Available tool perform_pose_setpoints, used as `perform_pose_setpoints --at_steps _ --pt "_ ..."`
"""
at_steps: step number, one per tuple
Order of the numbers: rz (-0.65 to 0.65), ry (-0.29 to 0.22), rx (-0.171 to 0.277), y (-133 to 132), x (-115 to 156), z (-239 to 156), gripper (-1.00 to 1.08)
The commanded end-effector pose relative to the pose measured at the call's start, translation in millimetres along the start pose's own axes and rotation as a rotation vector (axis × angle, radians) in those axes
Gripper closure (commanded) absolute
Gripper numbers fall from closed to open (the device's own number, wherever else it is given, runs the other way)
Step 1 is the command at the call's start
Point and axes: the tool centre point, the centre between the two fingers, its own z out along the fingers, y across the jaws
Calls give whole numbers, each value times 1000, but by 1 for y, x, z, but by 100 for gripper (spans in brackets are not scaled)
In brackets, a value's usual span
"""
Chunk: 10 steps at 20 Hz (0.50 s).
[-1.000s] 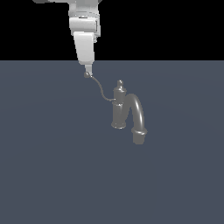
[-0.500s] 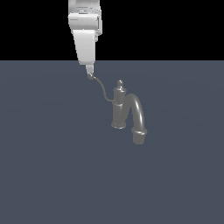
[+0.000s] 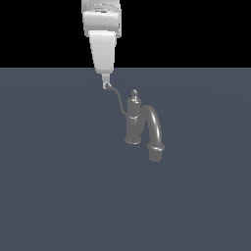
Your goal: Turn on the faucet by rotating a designated handle.
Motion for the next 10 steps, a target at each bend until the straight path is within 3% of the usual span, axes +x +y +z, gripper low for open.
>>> perform_pose_setpoints --at_steps 1,10 --pt "10 2 -8 11 13 1 108" --pt "6 1 -11 39 37 1 108"
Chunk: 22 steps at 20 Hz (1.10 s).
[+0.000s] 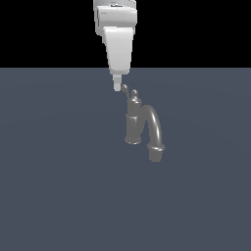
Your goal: Turn on the faucet by rotating a designated handle.
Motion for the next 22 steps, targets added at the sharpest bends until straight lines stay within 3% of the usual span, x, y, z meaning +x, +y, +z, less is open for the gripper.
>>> perform_pose_setpoints --at_steps 1,5,6,22 --pt "8 0 -12 13 11 2 108" --pt "6 0 -13 23 20 2 108" --pt "-6 0 -6 17 11 0 108" --pt "5 0 -12 20 108 1 108"
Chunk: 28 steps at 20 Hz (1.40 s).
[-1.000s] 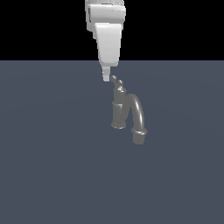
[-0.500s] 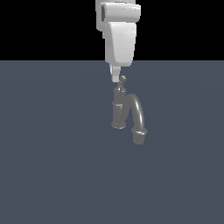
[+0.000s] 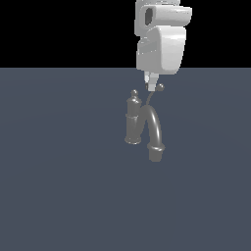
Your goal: Turn on the faucet by rotating a designated handle.
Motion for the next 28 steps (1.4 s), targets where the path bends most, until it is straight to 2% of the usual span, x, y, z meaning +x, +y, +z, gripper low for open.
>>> perform_pose_setpoints --at_steps 1,3,4,28 --pt "29 1 -3 5 29 1 108" --pt "30 1 -3 6 35 2 108" --pt "-2 0 0 -1 14 0 108" --pt "23 1 -3 -54 85 2 108"
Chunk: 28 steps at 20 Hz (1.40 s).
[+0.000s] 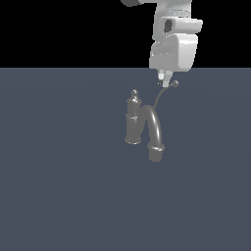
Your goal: Turn on the faucet by rotating a designated handle.
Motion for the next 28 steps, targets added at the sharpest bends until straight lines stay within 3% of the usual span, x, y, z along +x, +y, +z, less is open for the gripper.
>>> perform_pose_setpoints --at_steps 1,6,7,28 --pt "35 6 -2 2 27 2 108" --pt "39 6 -2 -6 38 2 108" --pt "-7 -4 0 -15 8 0 108" --pt "22 2 -1 -72 26 1 108"
